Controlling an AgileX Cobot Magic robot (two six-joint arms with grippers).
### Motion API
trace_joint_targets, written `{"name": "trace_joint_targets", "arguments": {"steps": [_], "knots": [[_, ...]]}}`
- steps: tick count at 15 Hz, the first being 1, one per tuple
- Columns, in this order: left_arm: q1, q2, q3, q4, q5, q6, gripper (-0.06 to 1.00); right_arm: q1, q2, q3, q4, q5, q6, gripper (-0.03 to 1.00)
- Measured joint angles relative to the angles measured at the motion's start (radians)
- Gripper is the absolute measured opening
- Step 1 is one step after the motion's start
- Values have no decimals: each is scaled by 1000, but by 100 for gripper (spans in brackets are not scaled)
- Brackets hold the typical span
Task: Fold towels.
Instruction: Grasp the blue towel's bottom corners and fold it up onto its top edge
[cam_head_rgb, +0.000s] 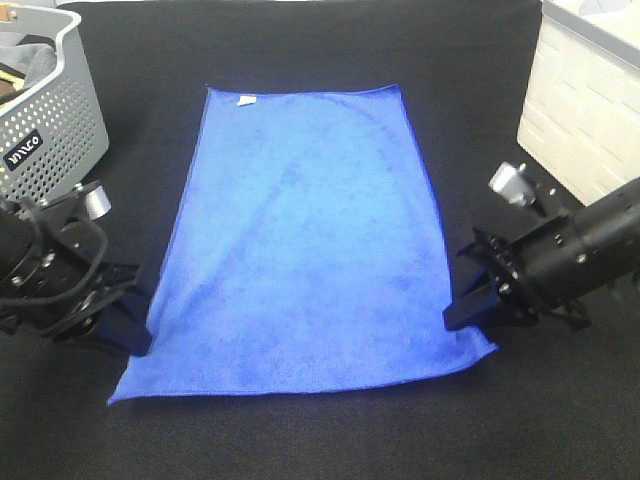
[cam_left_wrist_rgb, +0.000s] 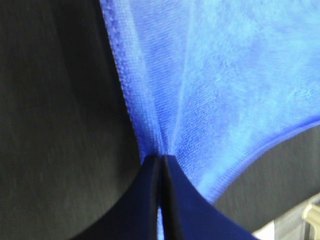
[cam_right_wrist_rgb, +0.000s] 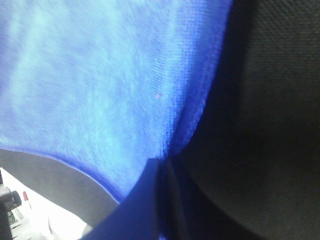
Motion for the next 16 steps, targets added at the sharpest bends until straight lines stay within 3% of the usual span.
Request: {"name": "trace_joint_targets", "arguments": {"steps": [10, 13, 16], "knots": [[0, -441, 372, 10, 34, -46, 0, 1, -396, 410, -35, 8, 53, 0], [0, -553, 390, 7, 28, -83, 0, 4, -457, 429, -34, 6, 55, 0], [0, -570, 382, -17, -57, -86, 0, 4, -464, 399, -43, -18, 55, 0]]}}
